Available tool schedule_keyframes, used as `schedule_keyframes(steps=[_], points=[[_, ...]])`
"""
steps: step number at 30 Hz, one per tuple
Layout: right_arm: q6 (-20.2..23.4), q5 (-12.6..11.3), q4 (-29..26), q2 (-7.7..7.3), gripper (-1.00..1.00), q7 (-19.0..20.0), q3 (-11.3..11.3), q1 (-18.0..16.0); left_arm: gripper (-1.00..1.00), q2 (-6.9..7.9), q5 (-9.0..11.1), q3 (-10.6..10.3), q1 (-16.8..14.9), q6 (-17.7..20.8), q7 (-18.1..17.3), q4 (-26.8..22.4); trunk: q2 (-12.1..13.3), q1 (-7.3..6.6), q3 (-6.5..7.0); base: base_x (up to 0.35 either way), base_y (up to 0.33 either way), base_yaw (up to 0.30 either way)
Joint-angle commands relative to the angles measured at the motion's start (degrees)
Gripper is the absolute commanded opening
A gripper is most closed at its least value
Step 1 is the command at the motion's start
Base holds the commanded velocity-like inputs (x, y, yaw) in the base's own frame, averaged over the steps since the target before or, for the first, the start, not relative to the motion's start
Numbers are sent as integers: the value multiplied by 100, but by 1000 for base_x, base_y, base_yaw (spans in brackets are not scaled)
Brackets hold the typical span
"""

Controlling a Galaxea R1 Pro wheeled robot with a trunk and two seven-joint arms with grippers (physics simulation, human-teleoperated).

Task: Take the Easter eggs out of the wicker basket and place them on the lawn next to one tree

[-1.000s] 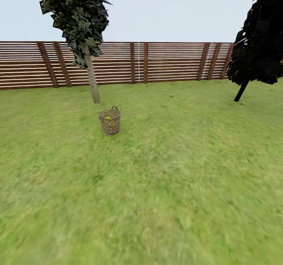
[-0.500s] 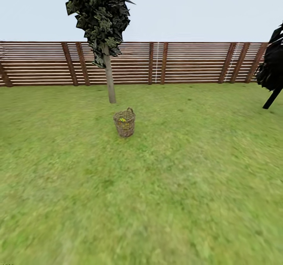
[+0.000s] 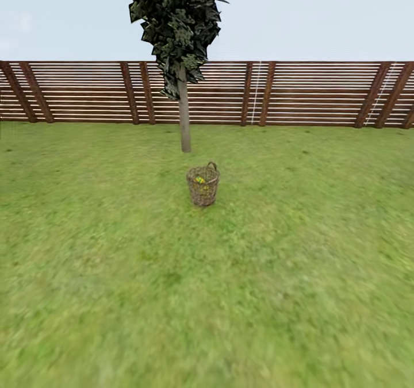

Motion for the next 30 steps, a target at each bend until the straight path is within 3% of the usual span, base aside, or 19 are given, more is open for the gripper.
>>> schedule_keyframes(steps=[1,30], points=[[-32,20,19,-1,100,0,5,-8,100,0,7,3,5,-6,1,-9,-2,3,-3,330,0,32],[-32,20,19,-11,100,0,5,-8,100,0,7,3,4,-5,1,-8,-2,3,-3,330,0,1]])
